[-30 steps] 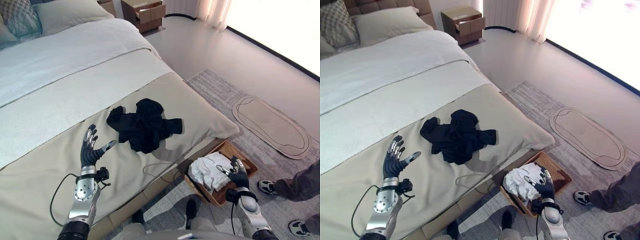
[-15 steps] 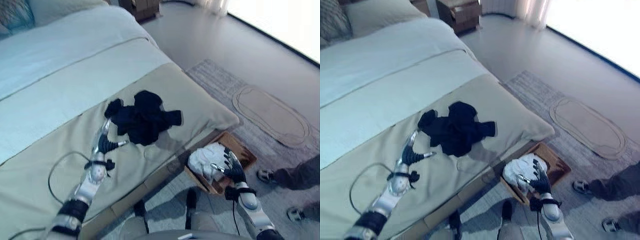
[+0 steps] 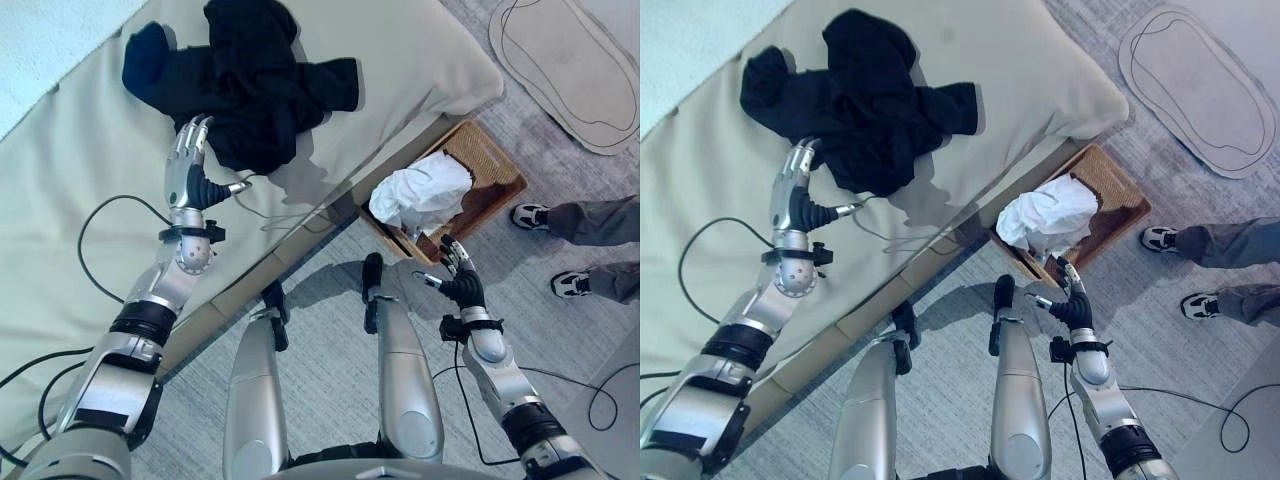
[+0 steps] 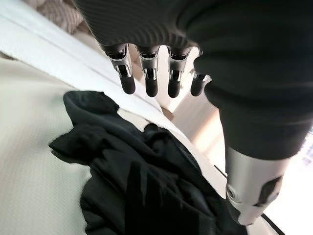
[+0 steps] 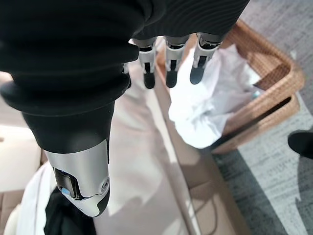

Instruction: Pick up clothes into the bucket

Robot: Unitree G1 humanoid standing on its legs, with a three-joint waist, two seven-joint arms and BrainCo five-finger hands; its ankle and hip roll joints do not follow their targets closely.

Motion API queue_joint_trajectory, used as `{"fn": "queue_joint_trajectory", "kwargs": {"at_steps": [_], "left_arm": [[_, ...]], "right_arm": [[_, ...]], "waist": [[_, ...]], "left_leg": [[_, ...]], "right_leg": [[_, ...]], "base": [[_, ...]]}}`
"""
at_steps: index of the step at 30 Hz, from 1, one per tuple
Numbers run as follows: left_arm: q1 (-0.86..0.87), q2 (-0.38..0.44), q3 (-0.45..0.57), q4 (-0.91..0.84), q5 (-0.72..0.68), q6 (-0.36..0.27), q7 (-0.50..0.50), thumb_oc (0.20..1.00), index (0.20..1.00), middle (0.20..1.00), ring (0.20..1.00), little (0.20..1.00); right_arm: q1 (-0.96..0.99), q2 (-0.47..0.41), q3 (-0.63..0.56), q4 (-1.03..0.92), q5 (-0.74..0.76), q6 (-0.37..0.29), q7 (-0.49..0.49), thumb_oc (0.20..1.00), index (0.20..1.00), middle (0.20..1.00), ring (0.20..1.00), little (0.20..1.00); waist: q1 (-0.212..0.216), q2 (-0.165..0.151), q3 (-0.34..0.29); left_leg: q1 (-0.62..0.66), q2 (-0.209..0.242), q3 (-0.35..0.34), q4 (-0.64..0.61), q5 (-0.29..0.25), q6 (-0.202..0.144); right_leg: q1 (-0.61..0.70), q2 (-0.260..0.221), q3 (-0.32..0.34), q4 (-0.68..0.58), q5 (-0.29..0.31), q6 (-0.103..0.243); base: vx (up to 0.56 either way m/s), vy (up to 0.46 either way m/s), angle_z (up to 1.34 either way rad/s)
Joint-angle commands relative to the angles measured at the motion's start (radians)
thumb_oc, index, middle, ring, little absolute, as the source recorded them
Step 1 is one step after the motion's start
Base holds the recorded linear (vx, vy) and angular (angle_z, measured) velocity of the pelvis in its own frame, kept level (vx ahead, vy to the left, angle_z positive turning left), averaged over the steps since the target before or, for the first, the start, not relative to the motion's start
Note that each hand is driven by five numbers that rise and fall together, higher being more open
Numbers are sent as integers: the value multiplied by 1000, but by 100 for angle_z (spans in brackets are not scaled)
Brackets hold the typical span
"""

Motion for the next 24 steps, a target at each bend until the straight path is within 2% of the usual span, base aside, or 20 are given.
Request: {"fn": "queue_joint_trajectory", "kwargs": {"at_steps": [1, 6, 7, 11, 12, 13, 14, 15, 16, 17, 18, 19, 24], "left_arm": [[-71, 67, 20, -36, 41, 3, 93, 1000, 1000, 1000, 1000, 1000], [-189, 123, -14, -6, 75, 37, 121, 1000, 1000, 1000, 1000, 1000], [-255, 152, -54, 27, 108, 60, 136, 1000, 1000, 1000, 1000, 1000], [-336, 201, -108, 56, 174, 99, 171, 1000, 1000, 1000, 1000, 1000], [-370, 229, -140, 67, 199, 112, 180, 1000, 1000, 1000, 1000, 1000], [-374, 228, -143, 69, 199, 112, 181, 1000, 1000, 1000, 1000, 1000], [-390, 240, -160, 76, 208, 115, 181, 1000, 1000, 1000, 1000, 1000], [-410, 252, -177, 86, 211, 114, 179, 1000, 1000, 1000, 1000, 1000], [-434, 262, -194, 93, 215, 111, 187, 1000, 1000, 1000, 1000, 1000], [-449, 273, -210, 96, 215, 109, 188, 1000, 1000, 1000, 1000, 1000], [-465, 283, -223, 103, 208, 104, 187, 1000, 1000, 1000, 1000, 1000], [-486, 290, -245, 124, 190, 98, 181, 1000, 1000, 1000, 1000, 1000], [-541, 308, -317, 180, 150, 77, 107, 1000, 1000, 1000, 1000, 1000]], "right_arm": [[29, -19, 12, -99, 37, -80, -35, 1000, 1000, 1000, 1000, 1000], [53, -29, -12, -111, 44, -94, -38, 1000, 1000, 1000, 1000, 1000], [70, -34, -19, -111, 47, -98, -31, 1000, 1000, 1000, 1000, 1000], [95, -37, -29, -104, 74, -112, -14, 1000, 1000, 1000, 1000, 1000], [99, -40, -28, -105, 97, -120, -3, 1000, 1000, 1000, 1000, 1000], [98, -39, -30, -105, 97, -121, -3, 1000, 1000, 1000, 1000, 1000], [96, -41, -30, -104, 108, -124, 2, 1000, 1000, 1000, 1000, 1000], [93, -46, -26, -103, 114, -125, 4, 1000, 1000, 1000, 1000, 1000], [83, -48, -23, -105, 116, -128, 4, 1000, 1000, 1000, 1000, 1000], [77, -54, -15, -106, 116, -129, 3, 1000, 1000, 1000, 1000, 1000], [71, -55, -11, -111, 121, -131, 6, 1000, 1000, 1000, 1000, 1000], [71, -63, -5, -125, 133, -135, 16, 1000, 1000, 1000, 1000, 1000], [74, -72, -20, -153, 140, -140, 19, 1000, 1000, 1000, 1000, 1000]], "waist": [[-11, -17, -90], [-29, -14, -88], [-40, -13, -94], [-54, -13, -109], [-57, -8, -118], [-59, -13, -114], [-60, -11, -117], [-60, -6, -124], [-63, -10, -123], [-60, -4, -129], [-65, -8, -123], [-64, -3, -124], [-69, 3, -120]], "left_leg": [[-96, 26, -33, 80, -8, -20], [-159, 31, -38, 101, -9, -20], [-190, 34, -42, 117, -13, -19], [-231, 42, -48, 148, -26, -18], [-239, 53, -53, 178, -67, -22], [-253, 48, -49, 175, -36, -16], [-264, 49, -49, 185, -38, -16], [-262, 56, -56, 197, -72, -22], [-286, 52, -52, 193, -39, -16], [-277, 58, -56, 200, -71, -22], [-299, 53, -49, 199, -39, -15], [-298, 62, -55, 209, -75, -20], [-331, 58, -47, 219, -72, -17]], "right_leg": [[-20, -43, 74, -44, 50, 78], [-90, -41, 84, -23, 51, 80], [-124, -39, 88, -7, 50, 81], [-173, -30, 98, 24, 41, 83], [-183, -17, 103, 49, 8, 87], [-193, -22, 103, 37, 38, 81], [-205, -19, 106, 45, 37, 81], [-208, -13, 109, 60, 7, 87], [-226, -16, 110, 49, 38, 82], [-223, -10, 111, 63, 8, 89], [-239, -13, 114, 48, 40, 83], [-246, -3, 119, 63, 11, 89], [-284, -3, 127, 69, 19, 91]], "base": [[-53, 6, -6], [-25, 2, -5], [-14, -3, -8], [20, 1, -4], [3, -3, -11], [3, -2, -9], [2, -7, -9], [0, -6, -14], [78, -11, -12], [-87, 9, -8], [75, -1, -4], [0, 0, 0], [10, 0, -2]]}}
